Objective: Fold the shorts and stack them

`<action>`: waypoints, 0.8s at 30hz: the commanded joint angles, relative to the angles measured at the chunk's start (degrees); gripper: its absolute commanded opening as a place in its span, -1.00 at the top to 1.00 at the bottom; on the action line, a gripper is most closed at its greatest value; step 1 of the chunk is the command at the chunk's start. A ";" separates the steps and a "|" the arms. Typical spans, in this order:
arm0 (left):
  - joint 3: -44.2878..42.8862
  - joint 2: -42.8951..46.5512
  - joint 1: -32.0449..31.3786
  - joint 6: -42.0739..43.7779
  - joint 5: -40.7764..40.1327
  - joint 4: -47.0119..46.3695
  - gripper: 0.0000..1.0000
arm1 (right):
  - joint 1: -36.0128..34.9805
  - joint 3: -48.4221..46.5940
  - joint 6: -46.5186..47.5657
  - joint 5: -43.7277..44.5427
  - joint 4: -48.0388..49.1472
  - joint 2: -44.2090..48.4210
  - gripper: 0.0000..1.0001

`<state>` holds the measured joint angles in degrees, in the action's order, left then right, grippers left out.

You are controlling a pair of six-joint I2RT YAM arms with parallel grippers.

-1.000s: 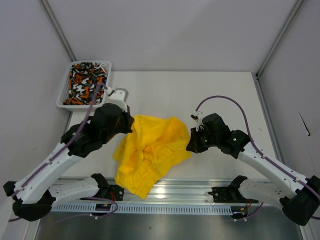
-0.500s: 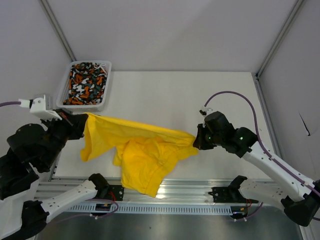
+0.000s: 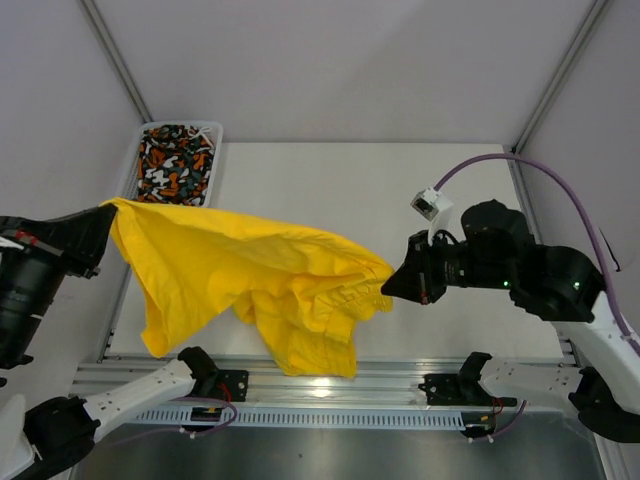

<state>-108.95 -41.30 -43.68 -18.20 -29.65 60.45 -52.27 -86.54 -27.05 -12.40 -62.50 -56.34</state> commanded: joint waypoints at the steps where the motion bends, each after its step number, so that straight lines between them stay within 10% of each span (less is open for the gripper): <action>1: -5.56 -3.52 0.35 5.62 2.49 -6.74 1.00 | -0.73 -11.59 1.91 -10.25 -3.33 -1.31 1.00; 10: -16.66 -3.27 0.35 6.15 5.64 -8.31 1.00 | -0.90 -25.68 -1.25 -23.63 3.62 -1.14 1.00; 19: -8.55 -7.73 -1.67 7.21 -0.13 -11.50 1.00 | -0.38 -40.19 5.77 6.48 -6.85 -13.43 1.00; 24: -18.40 -17.58 -2.20 5.98 -2.00 -5.51 1.00 | 4.28 -41.87 8.06 6.70 -4.22 -17.40 1.00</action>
<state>-124.57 -53.25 -45.58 -13.02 -29.82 52.90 -50.13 -126.78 -21.71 -10.33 -69.14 -71.55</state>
